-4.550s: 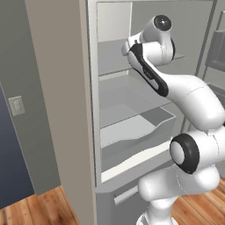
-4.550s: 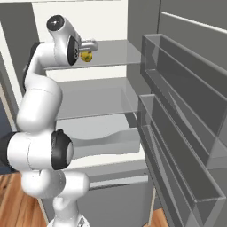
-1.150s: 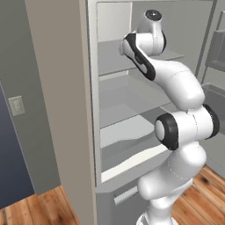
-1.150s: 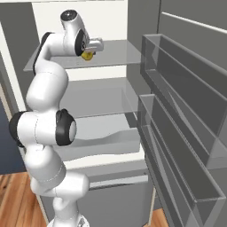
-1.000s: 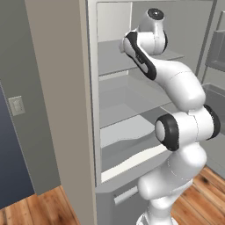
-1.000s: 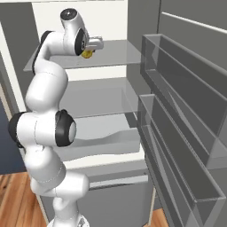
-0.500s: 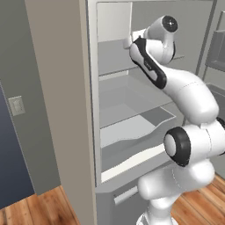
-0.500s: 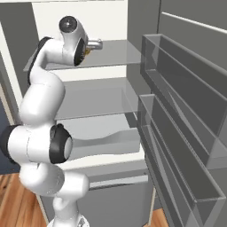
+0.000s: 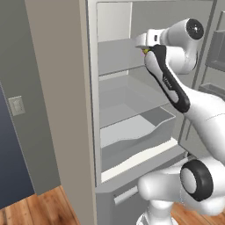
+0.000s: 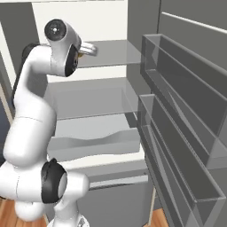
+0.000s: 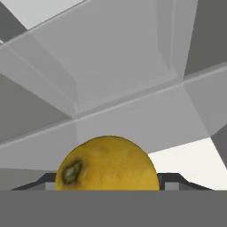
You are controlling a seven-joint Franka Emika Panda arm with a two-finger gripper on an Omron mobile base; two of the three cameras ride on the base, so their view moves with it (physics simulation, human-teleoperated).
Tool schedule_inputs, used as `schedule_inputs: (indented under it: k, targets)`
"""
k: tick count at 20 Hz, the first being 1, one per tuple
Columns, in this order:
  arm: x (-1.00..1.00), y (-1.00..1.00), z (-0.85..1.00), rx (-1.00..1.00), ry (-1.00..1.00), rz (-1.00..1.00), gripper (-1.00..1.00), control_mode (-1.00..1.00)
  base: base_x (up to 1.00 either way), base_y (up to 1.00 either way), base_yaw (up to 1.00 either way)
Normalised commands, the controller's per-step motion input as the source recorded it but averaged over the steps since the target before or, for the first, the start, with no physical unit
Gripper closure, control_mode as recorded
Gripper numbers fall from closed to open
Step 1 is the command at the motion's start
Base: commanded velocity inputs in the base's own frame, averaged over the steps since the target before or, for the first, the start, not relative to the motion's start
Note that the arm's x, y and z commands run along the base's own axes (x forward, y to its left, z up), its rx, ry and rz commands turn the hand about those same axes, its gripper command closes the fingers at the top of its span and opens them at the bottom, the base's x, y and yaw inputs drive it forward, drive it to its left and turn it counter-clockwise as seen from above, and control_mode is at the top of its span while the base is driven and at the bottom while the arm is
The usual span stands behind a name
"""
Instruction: Retrieve a lemon from the fridge and place it on the cutting board with the fish.
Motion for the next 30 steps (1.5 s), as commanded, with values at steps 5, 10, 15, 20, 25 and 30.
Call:
schedule_inputs:
  k: [5,10,15,20,25,30]
  targets:
    - [-1.0,-0.01,0.0,0.0,0.03,-0.22,1.0,-1.0,0.0,0.0,0.0]
    - [-0.96,-0.09,0.14,0.0,0.22,-0.18,1.0,-1.0,0.0,0.0,0.0]
    - [-1.0,-0.09,0.05,0.0,0.25,-0.05,1.0,-1.0,0.0,0.0,0.0]
    - [-1.0,-0.06,-0.38,-0.01,0.31,0.01,1.0,-1.0,0.0,0.0,0.0]
    - [-0.94,-0.03,-0.96,0.0,0.14,0.04,1.0,-1.0,0.0,0.0,0.0]
    - [-0.35,0.0,-0.97,0.0,0.18,0.04,1.0,-1.0,0.0,0.0,0.0]
